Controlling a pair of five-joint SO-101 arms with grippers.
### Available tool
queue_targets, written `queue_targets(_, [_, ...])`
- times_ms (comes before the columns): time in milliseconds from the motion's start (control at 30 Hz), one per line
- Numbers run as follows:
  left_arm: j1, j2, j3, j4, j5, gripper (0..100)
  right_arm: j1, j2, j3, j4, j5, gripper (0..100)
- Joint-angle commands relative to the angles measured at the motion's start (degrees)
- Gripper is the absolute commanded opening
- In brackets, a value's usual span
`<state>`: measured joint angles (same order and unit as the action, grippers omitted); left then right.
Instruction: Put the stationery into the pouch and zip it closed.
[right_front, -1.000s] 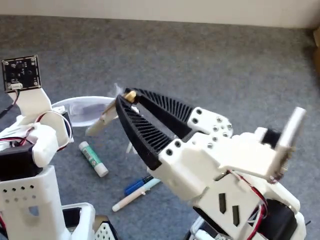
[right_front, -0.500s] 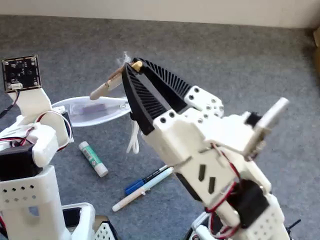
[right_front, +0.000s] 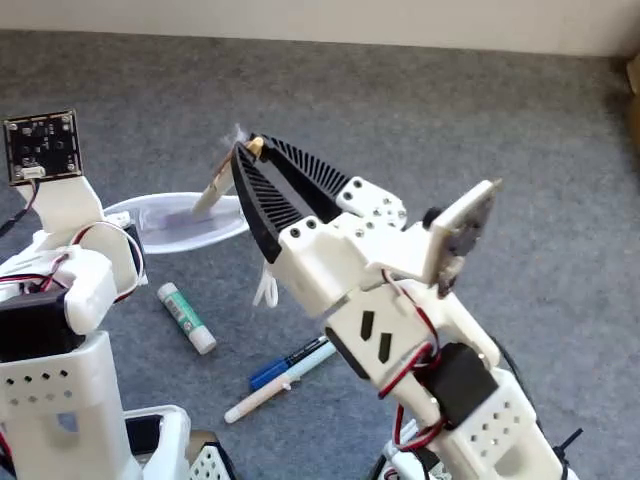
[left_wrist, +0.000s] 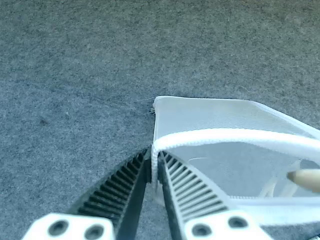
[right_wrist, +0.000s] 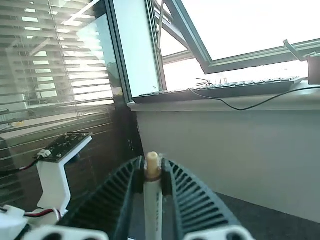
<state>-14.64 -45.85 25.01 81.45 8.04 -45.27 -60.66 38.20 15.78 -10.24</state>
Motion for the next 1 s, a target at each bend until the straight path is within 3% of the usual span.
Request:
queue_targets(0, [-0.66,2.07,1.63,-0.62,0.53,1,0.75,-0.84,2.51,-4.18,1.58,0.5])
queue_targets(233, [-0.66,2.07,2.33,-1.58,0.53,1,0.40,-1.19,12.35,-12.18,12.31,0.5])
queue_targets(600, [-0.66,2.07,2.33,-1.58,0.53,1,-2.15,-1.19,14.55,-12.18,13.10,1.4])
queue_targets(833, [-0.75,2.07,2.33,-1.67,0.53,1,-2.24,-1.19,14.29,-12.18,13.01,20.4])
queue_targets(967, [-0.84,2.07,2.33,-1.67,0.53,1,-2.07,-1.27,14.29,-12.18,13.01,20.4])
